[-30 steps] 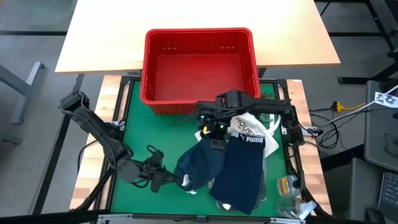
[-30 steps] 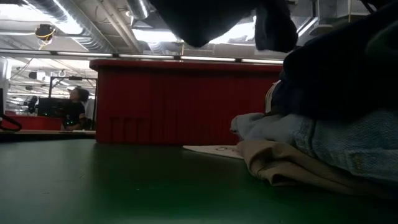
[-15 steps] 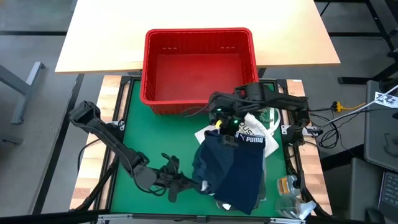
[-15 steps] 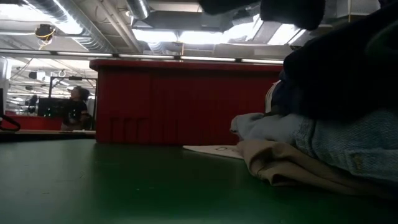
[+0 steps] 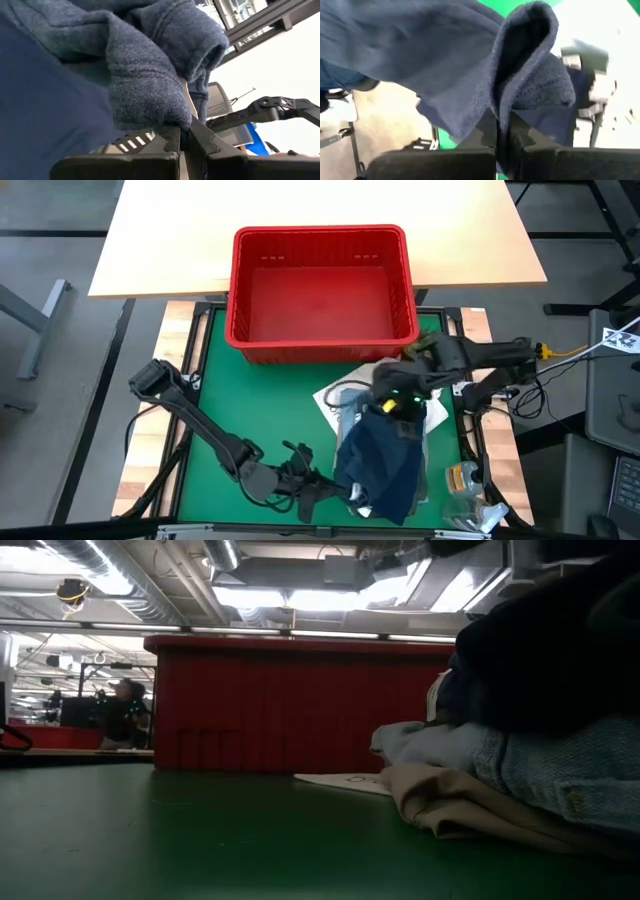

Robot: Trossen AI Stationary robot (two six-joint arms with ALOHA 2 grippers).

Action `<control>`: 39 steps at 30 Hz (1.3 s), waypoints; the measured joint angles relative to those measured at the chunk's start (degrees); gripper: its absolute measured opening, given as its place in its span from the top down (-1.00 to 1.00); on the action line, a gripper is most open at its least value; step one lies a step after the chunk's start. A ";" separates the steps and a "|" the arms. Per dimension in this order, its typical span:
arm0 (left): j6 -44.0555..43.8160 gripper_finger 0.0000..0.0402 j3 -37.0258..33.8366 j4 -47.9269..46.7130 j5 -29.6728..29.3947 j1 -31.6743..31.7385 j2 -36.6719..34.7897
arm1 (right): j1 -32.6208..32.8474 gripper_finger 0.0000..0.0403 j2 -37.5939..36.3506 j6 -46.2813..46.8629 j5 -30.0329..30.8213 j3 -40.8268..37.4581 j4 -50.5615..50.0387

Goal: Fold Laundry from Bin
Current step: Stack the dark gray shorts on top of the dark blue boxer

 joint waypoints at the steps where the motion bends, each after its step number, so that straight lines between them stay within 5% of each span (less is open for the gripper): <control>1: -0.01 1.00 1.20 0.02 -0.04 0.01 0.89 | 0.80 0.98 -1.73 1.25 0.65 -2.21 -0.07; 13: -2.45 1.00 16.66 -1.04 0.14 1.26 15.04 | 3.81 0.98 -12.98 8.42 11.06 -19.06 -0.07; 26: -18.07 1.00 18.13 -10.07 7.49 0.33 18.17 | -2.30 0.98 -5.95 -0.69 11.38 -26.76 7.90; 39: -18.47 0.88 18.13 -20.59 8.26 -0.54 18.17 | -3.78 0.98 0.74 -3.53 13.00 -26.86 10.47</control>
